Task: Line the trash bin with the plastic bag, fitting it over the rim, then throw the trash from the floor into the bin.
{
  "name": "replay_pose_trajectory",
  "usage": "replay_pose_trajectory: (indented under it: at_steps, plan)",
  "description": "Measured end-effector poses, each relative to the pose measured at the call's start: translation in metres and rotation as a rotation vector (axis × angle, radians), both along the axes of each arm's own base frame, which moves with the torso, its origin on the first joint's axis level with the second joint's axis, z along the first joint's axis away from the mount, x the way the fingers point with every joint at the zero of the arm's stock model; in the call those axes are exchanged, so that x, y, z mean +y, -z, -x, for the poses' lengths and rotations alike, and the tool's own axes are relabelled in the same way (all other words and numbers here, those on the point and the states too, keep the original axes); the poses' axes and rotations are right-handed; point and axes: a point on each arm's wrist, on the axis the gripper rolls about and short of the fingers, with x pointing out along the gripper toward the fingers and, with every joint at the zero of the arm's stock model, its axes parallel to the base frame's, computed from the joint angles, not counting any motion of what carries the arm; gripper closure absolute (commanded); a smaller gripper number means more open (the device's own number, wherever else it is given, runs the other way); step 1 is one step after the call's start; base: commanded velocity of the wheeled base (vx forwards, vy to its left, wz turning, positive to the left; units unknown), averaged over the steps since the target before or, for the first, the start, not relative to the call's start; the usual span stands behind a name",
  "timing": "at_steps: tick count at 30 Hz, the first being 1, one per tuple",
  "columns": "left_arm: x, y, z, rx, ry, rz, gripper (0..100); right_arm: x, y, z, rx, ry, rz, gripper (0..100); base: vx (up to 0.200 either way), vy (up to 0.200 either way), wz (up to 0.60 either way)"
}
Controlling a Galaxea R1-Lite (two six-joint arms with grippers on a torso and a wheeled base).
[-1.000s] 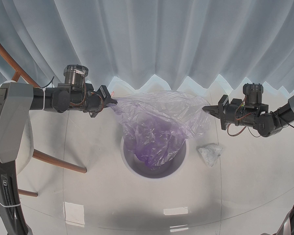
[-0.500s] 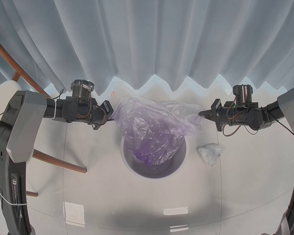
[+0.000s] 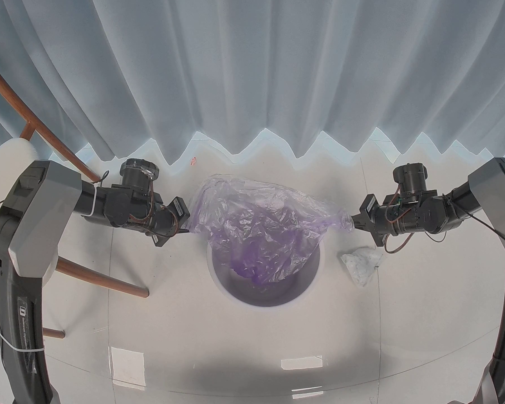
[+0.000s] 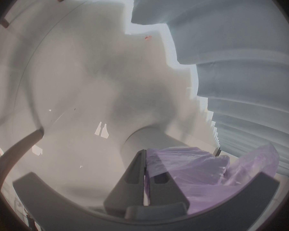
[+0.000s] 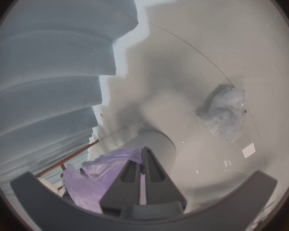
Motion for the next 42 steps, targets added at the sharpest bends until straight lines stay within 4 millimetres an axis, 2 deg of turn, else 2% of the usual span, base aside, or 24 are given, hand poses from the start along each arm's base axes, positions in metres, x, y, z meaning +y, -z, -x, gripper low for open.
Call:
replay_pose_trajectory:
  at_steps: [4,10,17,23,24,26,27,34,42]
  plan:
    - [0.004,0.000,0.017,0.036,0.016,0.011,100,-0.001,0.009,0.013,0.033,-0.018,0.024,100,0.000,0.000,0.00]
    - [0.008,-0.013,0.043,0.043,0.029,0.023,100,-0.001,0.014,0.033,0.042,-0.038,0.041,100,0.000,0.000,0.00]
    - [0.012,-0.025,0.057,-0.001,0.027,0.030,100,-0.002,0.018,0.048,-0.004,-0.043,0.036,100,0.000,0.000,0.00]
    - [0.010,-0.026,0.069,-0.057,0.034,0.036,100,-0.002,0.016,0.056,-0.025,-0.048,0.032,100,0.000,0.000,0.00]
    - [0.009,-0.026,0.072,-0.060,0.038,0.037,100,-0.002,0.016,0.058,-0.025,-0.050,0.033,0,0.000,0.000,0.00]
    - [0.007,-0.026,0.078,-0.065,0.047,0.038,100,-0.001,0.017,0.062,-0.022,-0.056,0.035,0,0.000,0.000,0.00]
    - [0.006,-0.026,0.082,-0.061,0.050,0.037,0,0.000,0.017,0.064,-0.021,-0.059,0.037,0,0.000,0.000,0.00]
    - [0.005,-0.029,0.103,-0.066,0.065,0.038,0,0.000,0.009,0.083,-0.042,-0.074,0.029,0,0.000,0.000,0.00]
    - [0.009,-0.038,0.130,-0.107,0.074,0.057,0,-0.006,-0.029,0.124,-0.092,-0.104,-0.028,0,0.000,0.000,0.00]
